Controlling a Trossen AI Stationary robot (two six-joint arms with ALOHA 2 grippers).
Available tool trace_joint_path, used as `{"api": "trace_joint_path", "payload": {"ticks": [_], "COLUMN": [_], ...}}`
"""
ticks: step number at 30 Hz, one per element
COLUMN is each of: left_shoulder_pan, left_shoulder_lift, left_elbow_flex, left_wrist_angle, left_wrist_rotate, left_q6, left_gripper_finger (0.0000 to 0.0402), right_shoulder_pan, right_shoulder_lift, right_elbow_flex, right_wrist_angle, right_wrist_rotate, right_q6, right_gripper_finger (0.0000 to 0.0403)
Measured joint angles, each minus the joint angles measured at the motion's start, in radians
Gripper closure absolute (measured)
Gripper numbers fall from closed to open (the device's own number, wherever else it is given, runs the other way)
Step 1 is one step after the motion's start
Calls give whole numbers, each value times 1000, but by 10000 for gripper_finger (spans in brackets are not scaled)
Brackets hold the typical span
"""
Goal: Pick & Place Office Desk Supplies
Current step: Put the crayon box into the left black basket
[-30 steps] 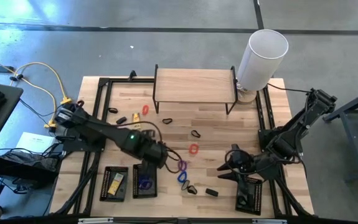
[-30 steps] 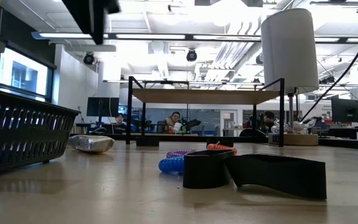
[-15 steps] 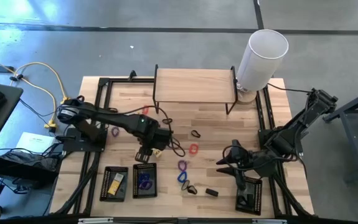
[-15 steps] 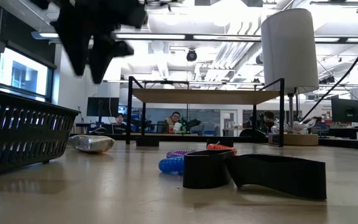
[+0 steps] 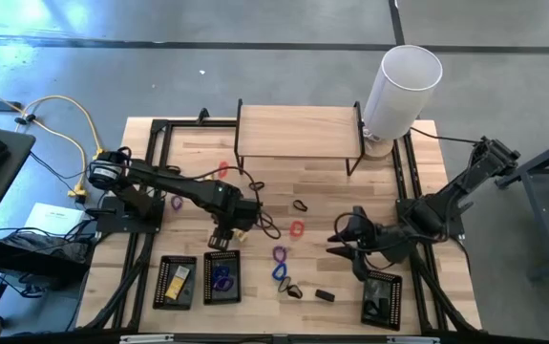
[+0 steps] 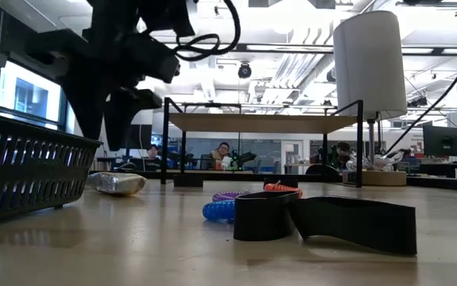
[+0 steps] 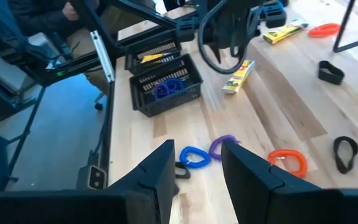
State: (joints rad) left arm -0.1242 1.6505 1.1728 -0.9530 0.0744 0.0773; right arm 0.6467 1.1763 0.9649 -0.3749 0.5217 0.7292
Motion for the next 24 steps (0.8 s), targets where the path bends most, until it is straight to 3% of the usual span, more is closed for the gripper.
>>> {"api": "trace_joint_path", "payload": {"ticks": [16,21,24], "left_shoulder_pan": [12,11,7], "left_shoulder_lift": [0,0,0], "left_elbow_flex": [0,0,0], "left_wrist_angle": [127,129,139], "left_wrist_rotate": [0,2,56], "left_q6": [-48,-18,-19], "left_gripper_finger": [226,207,190], "right_shoulder_pan": [-74,-73,-73], "right_shoulder_lift": [0,0,0], "right_elbow_flex": [0,0,0], "right_wrist_angle": [-35,-46,-52], "right_wrist_rotate": [-80,-81,-82], "right_q6": [0,0,0], "right_gripper_finger": [284,284,284]}}
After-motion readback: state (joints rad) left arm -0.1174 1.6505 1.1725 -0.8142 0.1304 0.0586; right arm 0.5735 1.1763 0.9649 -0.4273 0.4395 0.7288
